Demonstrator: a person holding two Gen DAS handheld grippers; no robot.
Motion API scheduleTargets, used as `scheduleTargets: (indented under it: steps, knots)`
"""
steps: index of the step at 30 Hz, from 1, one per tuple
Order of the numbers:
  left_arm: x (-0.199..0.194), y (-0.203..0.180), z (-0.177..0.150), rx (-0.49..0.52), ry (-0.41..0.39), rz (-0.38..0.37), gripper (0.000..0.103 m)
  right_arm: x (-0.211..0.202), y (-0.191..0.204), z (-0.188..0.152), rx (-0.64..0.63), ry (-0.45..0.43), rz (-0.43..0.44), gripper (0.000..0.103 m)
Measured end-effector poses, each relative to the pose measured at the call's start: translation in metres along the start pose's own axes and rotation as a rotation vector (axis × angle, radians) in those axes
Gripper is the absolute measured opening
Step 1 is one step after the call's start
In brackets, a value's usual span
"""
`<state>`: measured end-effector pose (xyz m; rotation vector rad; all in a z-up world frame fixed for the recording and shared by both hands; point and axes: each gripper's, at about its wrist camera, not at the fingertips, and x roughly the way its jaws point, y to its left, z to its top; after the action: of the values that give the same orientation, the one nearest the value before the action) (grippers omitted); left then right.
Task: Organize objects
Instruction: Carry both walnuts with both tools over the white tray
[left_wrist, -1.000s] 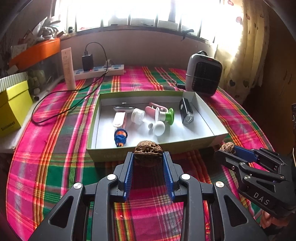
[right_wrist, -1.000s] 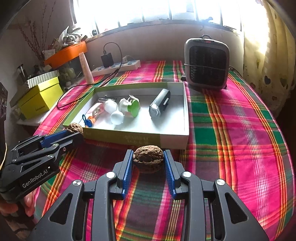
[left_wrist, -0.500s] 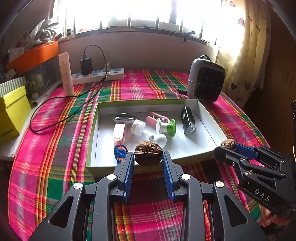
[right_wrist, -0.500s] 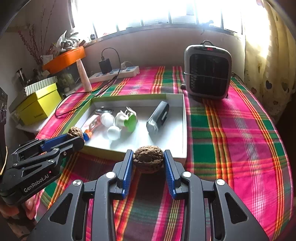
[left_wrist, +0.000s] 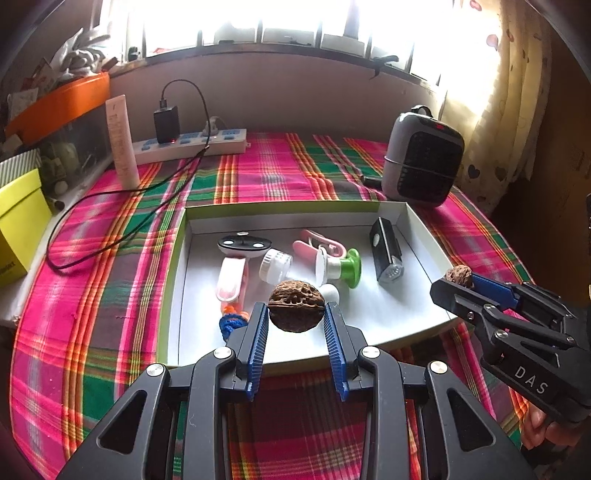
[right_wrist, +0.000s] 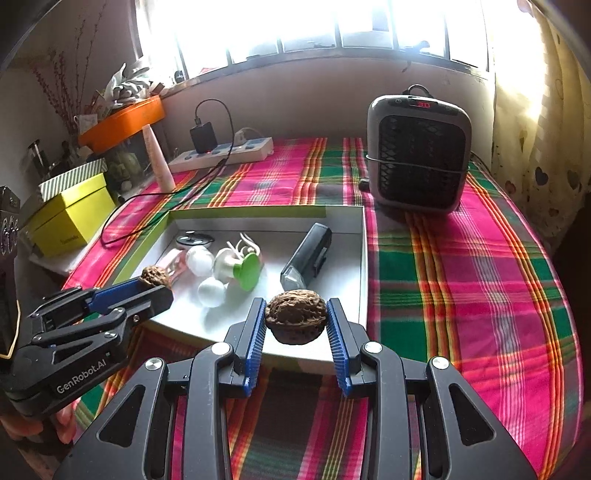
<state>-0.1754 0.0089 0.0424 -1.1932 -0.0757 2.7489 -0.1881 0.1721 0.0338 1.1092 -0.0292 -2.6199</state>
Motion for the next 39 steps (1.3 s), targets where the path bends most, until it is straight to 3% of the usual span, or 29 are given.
scheduleTargets:
  steps: [39]
  knots:
    - [0.037, 0.011, 0.002, -0.018, 0.061, 0.028, 0.029, 0.039, 0.003, 0.003, -0.084, 0.075, -0.016, 0.034]
